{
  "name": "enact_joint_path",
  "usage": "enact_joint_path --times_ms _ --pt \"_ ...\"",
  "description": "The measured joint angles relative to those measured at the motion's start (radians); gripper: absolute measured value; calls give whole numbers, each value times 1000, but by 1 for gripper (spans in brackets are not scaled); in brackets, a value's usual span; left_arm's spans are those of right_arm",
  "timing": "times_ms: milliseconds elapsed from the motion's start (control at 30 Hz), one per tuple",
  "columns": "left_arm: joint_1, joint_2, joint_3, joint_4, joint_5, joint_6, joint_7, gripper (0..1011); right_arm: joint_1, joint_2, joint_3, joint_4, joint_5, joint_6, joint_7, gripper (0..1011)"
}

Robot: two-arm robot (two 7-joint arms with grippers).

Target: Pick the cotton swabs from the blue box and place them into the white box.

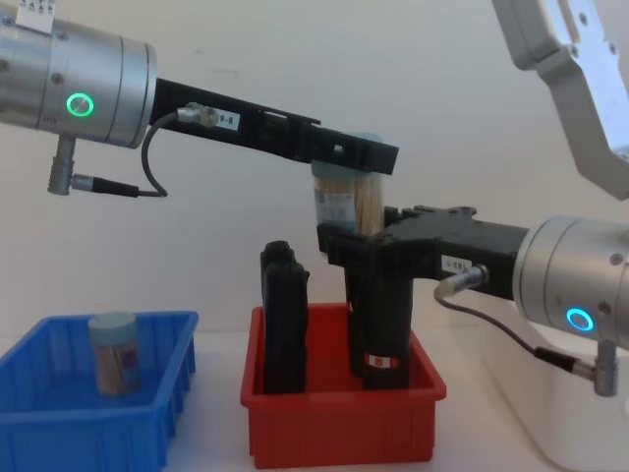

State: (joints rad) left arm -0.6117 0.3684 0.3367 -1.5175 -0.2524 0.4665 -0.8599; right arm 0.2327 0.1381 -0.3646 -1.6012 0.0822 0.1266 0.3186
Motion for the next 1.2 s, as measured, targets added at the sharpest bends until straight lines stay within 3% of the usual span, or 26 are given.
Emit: enact_joint_path --times_ms 233,733,1200 --pt "0 0 0 0 0 0 0 1002 0 -1 -1 0 0 2 -3 618" --pt "0 0 0 0 0 0 -1 1004 -32 25 14 -34 33 8 -54 618" --pt "0 0 0 0 0 0 -1 1004 -92 85 68 -74 110 -11 -178 618"
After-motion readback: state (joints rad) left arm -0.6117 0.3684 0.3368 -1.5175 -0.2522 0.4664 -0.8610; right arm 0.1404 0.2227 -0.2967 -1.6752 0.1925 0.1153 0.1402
